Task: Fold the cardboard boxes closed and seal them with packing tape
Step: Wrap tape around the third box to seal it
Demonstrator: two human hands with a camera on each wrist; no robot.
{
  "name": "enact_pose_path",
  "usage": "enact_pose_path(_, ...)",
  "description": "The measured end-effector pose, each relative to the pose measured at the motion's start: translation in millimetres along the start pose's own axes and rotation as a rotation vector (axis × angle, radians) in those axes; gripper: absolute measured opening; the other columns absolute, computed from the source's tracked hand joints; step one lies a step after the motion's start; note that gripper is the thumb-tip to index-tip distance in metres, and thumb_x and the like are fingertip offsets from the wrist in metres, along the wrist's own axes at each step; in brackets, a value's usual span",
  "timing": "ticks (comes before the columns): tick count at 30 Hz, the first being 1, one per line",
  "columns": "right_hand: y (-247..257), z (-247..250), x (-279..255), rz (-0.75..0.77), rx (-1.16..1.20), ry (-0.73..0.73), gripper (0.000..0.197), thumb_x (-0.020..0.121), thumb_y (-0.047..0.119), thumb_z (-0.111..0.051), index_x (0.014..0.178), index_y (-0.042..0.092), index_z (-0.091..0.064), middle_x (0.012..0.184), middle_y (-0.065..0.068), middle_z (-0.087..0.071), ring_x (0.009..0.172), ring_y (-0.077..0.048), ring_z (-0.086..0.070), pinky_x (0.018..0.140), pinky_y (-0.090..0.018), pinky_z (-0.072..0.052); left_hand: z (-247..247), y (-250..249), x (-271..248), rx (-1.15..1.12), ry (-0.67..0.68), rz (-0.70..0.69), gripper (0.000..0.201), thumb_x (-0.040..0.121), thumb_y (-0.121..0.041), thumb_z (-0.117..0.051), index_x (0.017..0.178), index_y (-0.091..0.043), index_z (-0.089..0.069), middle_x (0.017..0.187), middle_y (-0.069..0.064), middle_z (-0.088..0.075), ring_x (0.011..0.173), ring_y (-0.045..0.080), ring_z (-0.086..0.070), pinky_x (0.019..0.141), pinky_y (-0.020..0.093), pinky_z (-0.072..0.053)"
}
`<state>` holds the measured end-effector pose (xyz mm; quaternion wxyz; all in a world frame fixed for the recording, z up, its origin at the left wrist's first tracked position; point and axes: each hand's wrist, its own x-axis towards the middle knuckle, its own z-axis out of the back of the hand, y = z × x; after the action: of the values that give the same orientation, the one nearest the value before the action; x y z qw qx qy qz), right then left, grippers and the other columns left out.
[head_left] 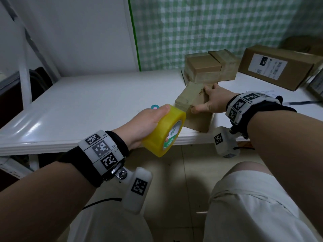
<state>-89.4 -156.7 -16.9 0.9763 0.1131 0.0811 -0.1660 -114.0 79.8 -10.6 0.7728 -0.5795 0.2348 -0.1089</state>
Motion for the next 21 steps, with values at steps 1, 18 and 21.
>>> enact_pose_path(1, 0, 0, 0, 0.003, 0.003, 0.0, 0.111, 0.065, 0.072, -0.065, 0.149, 0.015, -0.019, 0.144, -0.015, -0.026, 0.13, -0.035, -0.035, 0.106, -0.048, -0.037, 0, 1, 0, 0.011, 0.005, 0.019, 0.031, 0.094, -0.047, -0.047, 0.094, -0.019, -0.059, 0.083, 0.002, -0.068, 0.068, 0.014, -0.066, 0.057, 0.023, -0.055)
enact_pose_path(18, 3, 6, -9, 0.047, -0.042, 0.026, 0.105, 0.066, 0.074, -0.062, 0.149, 0.04, -0.008, 0.149, -0.017, -0.024, 0.132, -0.037, -0.034, 0.107, -0.05, -0.036, -4, -8, 1, 0.112, 0.023, 0.155, 0.033, 0.093, -0.046, -0.048, 0.094, -0.014, -0.055, 0.085, 0.008, -0.064, 0.068, 0.02, -0.063, 0.058, 0.024, -0.052)
enact_pose_path(21, 9, 19, -14, 0.098, -0.101, 0.102, 0.096, 0.07, 0.074, -0.056, 0.149, 0.031, -0.023, 0.151, -0.009, -0.03, 0.135, -0.031, -0.034, 0.109, -0.044, -0.03, -4, -11, 4, 0.111, 0.029, 0.183, 0.034, 0.093, -0.044, -0.05, 0.1, -0.011, -0.054, 0.083, 0.009, -0.064, 0.066, 0.019, -0.062, 0.055, 0.024, -0.052)
